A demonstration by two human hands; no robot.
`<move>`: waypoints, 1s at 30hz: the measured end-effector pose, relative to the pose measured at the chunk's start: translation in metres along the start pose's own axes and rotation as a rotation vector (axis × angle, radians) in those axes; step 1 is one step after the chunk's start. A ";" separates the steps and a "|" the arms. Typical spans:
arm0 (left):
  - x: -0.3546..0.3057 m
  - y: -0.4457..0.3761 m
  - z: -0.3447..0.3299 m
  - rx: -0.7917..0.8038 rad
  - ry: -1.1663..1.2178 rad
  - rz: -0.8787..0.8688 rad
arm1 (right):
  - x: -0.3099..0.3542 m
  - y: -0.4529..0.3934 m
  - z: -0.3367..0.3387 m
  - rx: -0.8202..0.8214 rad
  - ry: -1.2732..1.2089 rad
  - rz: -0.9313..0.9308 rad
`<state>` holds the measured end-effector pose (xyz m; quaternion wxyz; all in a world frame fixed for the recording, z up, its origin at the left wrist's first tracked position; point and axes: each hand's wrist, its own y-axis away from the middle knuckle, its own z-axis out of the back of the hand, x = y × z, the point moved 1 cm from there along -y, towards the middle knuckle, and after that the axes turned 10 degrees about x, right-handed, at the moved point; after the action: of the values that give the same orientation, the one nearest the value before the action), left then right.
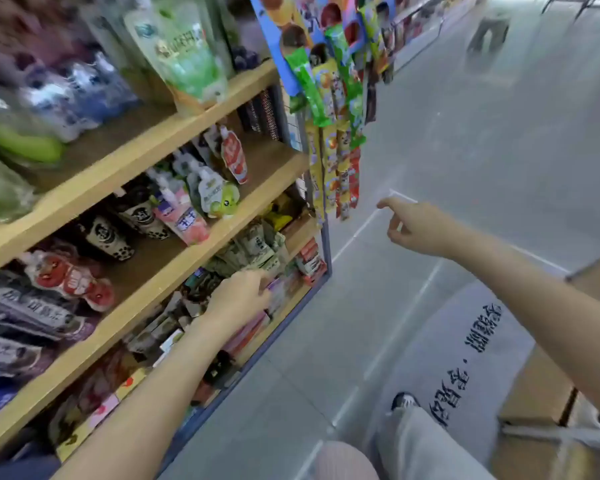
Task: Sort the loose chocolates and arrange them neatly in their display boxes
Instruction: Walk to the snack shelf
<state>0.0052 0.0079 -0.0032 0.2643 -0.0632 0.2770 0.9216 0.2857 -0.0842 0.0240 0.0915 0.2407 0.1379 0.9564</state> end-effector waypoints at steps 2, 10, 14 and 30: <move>-0.030 -0.039 -0.003 -0.031 -0.099 -0.046 | -0.044 -0.010 0.010 -0.041 -0.148 -0.107; -0.214 -0.249 0.028 0.190 -0.067 -0.192 | -0.227 -0.106 0.094 -0.113 -0.898 -0.306; -0.299 -0.339 0.084 0.294 -0.079 -0.186 | -0.300 -0.165 0.183 -0.167 -1.140 -0.315; -0.553 -0.800 0.234 0.299 -0.006 -0.261 | -0.609 -0.470 0.424 0.013 -0.564 -0.297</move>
<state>0.9009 0.4504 -0.0437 0.3890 -0.0558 0.3994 0.8282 1.0713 0.3067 -0.0270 0.2631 0.4742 0.1468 0.8272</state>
